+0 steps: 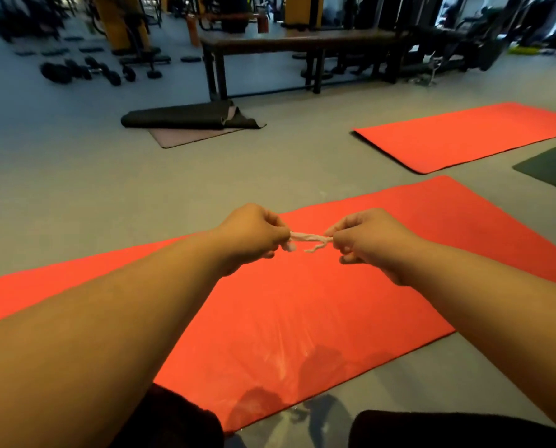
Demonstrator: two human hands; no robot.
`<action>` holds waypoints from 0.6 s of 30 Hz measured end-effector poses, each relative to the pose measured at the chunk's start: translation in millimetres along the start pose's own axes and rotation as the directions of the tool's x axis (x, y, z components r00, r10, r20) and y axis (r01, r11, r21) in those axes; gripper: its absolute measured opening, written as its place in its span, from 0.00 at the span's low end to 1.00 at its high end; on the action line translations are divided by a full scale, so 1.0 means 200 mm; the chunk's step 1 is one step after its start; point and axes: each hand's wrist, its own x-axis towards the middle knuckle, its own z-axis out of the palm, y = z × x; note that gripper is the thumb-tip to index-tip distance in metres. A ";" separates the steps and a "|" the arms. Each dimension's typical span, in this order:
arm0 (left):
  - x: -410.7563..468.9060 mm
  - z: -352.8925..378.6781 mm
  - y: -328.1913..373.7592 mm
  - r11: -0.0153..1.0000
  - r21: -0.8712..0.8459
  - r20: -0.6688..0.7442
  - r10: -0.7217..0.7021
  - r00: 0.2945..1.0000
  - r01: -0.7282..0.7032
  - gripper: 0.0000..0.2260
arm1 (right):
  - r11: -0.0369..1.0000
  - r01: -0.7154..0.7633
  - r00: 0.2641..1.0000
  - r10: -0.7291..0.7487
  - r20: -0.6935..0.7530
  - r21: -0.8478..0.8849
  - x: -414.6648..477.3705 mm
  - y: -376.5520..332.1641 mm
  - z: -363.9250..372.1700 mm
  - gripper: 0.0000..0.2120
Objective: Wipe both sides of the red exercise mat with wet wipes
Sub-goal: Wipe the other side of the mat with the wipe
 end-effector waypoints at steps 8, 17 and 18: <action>-0.02 -0.04 0.11 0.834 -0.551 -0.045 -0.017 0.999 -0.011 0.09 | 0.994 -0.038 0.999 0.039 -0.014 0.103 -0.15 -0.14 0.16 0.07; -0.03 -0.06 0.05 0.884 -0.458 0.052 0.129 0.990 -0.091 0.05 | 0.977 0.017 0.996 0.001 -0.087 0.212 -0.15 -0.18 0.20 0.02; -0.03 -0.06 0.06 0.875 -0.473 0.034 0.132 0.991 -0.101 0.05 | 0.972 0.022 0.996 0.000 -0.093 0.236 -0.15 -0.17 0.21 0.03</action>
